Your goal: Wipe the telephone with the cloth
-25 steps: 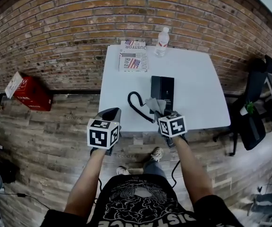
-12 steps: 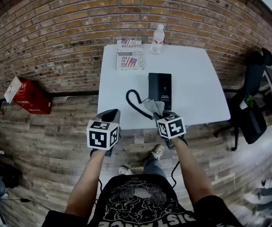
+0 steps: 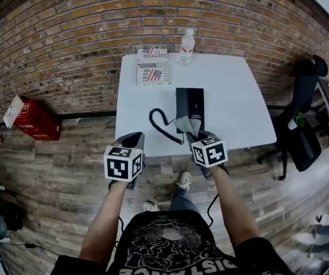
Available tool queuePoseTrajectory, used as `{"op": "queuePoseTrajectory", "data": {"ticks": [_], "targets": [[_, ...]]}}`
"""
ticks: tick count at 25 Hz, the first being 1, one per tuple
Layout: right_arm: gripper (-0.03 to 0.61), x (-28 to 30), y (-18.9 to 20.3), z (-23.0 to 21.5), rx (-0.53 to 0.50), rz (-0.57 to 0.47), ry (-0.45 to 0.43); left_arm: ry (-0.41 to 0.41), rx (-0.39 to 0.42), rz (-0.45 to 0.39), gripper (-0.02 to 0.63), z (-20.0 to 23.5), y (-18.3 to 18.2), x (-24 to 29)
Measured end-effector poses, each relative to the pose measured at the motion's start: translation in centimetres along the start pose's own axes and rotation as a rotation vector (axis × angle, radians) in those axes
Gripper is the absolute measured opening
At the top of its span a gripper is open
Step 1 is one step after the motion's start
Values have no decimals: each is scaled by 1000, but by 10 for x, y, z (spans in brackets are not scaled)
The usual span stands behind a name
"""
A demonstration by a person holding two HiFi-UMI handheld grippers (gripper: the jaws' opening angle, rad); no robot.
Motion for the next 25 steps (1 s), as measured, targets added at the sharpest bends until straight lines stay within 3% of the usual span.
{"op": "queuePoseTrajectory", "data": {"ticks": [17, 25], "targets": [[11, -27, -86, -52, -94, -138, 43, 1, -26, -3, 6, -3, -26, 44], [11, -8, -124, -85, -155, -121, 28, -27, -53, -18, 6, 5, -46, 72]]}}
Point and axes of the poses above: the fingertips, and each gripper's own axes: x forward along the fingers, z to its left, y out of its underside, the point moved 5 cm from there along -x, backward along the fingers, and after that the axes turned 2 degrees about -y, right-handed, at the moved point
